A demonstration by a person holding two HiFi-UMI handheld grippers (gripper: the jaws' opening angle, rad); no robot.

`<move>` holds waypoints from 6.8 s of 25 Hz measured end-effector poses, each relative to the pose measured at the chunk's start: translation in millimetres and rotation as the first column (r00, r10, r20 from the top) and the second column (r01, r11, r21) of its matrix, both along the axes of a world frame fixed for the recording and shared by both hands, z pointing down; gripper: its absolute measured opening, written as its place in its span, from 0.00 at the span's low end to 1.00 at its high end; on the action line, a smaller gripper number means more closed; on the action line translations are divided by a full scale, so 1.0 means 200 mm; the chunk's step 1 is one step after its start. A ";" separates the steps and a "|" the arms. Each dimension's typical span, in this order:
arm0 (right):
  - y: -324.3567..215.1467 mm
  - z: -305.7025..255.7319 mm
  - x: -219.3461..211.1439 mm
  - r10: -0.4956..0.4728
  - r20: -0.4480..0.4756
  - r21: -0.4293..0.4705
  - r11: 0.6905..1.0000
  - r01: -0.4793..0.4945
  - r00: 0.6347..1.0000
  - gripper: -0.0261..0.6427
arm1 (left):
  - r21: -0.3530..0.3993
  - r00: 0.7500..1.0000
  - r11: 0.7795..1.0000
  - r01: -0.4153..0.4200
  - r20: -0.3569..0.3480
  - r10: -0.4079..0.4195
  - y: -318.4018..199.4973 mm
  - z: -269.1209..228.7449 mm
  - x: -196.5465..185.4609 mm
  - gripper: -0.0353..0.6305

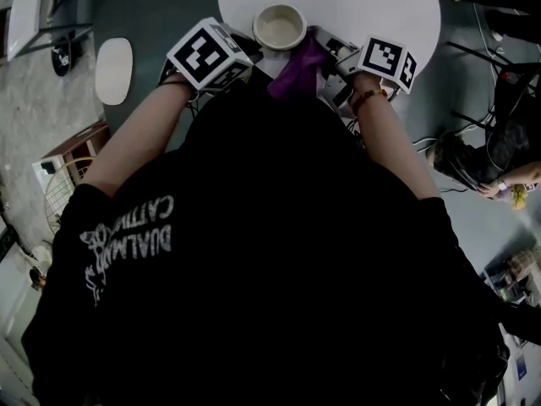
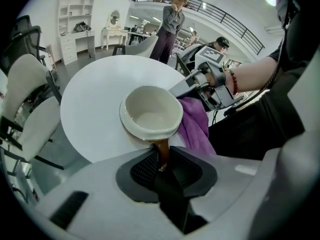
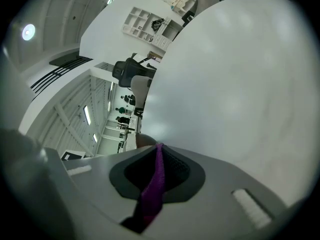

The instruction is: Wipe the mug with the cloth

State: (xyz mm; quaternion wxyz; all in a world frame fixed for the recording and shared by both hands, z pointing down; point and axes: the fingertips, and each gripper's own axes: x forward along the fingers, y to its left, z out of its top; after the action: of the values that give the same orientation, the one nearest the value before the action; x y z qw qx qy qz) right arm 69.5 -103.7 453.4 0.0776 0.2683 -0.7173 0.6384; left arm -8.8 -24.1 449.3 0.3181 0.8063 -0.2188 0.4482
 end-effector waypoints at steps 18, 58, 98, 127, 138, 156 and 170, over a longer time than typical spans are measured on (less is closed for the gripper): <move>-0.26 0.00 -0.17 -0.016 -0.123 0.006 1.000 0.017 0.992 0.09 | -0.094 0.981 0.980 -0.174 -0.101 0.165 -0.04 0.00 -0.07 0.16; -0.27 0.00 -0.88 -0.722 -0.603 -0.180 0.539 0.823 0.341 0.08 | -0.136 0.875 0.871 -0.472 -0.187 0.446 -0.08 0.03 -0.40 0.17; -0.45 -0.80 -0.71 -0.052 -0.159 0.345 0.933 0.105 0.986 0.08 | 0.133 0.865 0.900 -0.415 -0.249 0.435 -0.27 -0.08 -0.39 0.18; -0.10 -1.85 0.06 0.316 0.331 0.765 0.462 -0.449 0.889 0.09 | 0.319 0.727 0.933 0.169 -0.679 0.101 -0.42 -1.17 -0.10 0.05; 0.99 -1.89 0.66 0.178 0.240 0.865 0.406 -0.294 0.954 0.09 | 0.488 0.624 0.773 0.406 -0.766 0.156 0.62 -1.57 0.71 0.05; 1.64 -1.85 0.90 0.128 0.169 0.866 0.454 -0.210 0.977 0.09 | 0.496 0.684 0.721 0.484 -0.728 0.041 1.26 -1.66 0.85 0.05; 1.66 -1.73 0.85 0.092 0.135 0.870 0.465 -0.163 0.987 0.09 | 0.498 0.692 0.702 0.509 -0.722 0.010 1.31 -1.58 0.77 0.05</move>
State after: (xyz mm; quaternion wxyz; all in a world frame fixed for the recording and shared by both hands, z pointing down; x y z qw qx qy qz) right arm 239.3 228.8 106.8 -0.1431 0.3007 -0.9227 0.1940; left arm 145.6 238.1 134.3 0.1275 0.9278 -0.3485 -0.0381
